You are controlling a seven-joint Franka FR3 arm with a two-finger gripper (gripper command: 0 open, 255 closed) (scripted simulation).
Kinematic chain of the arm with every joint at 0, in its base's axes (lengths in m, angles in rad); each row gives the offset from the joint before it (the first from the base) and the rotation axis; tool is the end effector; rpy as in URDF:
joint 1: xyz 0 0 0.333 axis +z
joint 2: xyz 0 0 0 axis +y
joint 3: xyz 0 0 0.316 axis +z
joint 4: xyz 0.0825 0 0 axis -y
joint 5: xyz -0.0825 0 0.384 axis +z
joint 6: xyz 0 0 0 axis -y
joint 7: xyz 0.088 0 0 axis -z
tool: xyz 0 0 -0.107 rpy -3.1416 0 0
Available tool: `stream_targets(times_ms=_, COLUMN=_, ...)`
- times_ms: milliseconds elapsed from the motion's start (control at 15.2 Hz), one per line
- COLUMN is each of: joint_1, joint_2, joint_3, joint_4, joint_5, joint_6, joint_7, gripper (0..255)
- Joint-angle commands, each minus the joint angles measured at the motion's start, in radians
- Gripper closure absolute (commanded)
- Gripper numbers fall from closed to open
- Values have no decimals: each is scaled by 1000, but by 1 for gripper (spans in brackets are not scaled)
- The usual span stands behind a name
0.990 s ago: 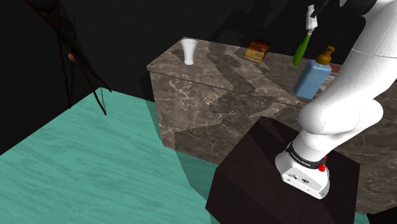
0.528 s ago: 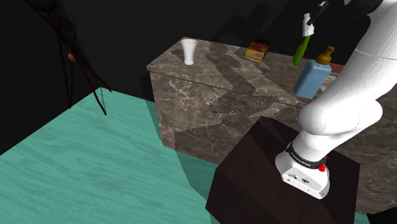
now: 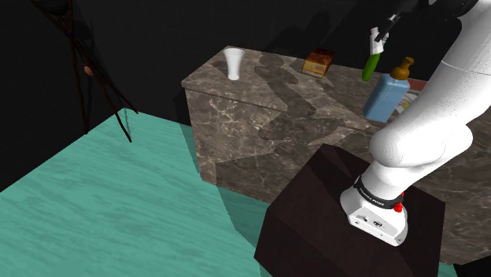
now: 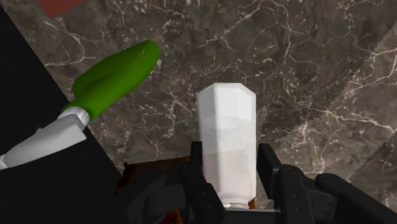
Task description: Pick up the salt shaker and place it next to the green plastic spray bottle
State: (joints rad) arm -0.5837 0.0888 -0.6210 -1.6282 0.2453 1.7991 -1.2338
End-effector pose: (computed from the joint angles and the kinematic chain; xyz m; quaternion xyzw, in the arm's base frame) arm 0.2449 -0.5432 0.5777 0.9943 -0.0051 0.1060 0.0137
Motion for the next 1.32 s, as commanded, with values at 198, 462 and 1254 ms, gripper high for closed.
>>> stream_targets(times_ms=198, joint_1=4, joint_2=-2, joint_3=3, joint_4=-69, joint_5=2, joint_6=67, joint_7=-10, gripper=255)
stream_targets(times_ms=462, joint_1=6, joint_2=-1, joint_3=4, joint_4=-121, joint_5=7, joint_6=119, joint_7=-20, gripper=255)
stream_targets(times_ms=1254, joint_1=6, joint_2=28, joint_3=10, joint_4=-251, joint_5=42, joint_6=267, joint_7=-64, gripper=255)
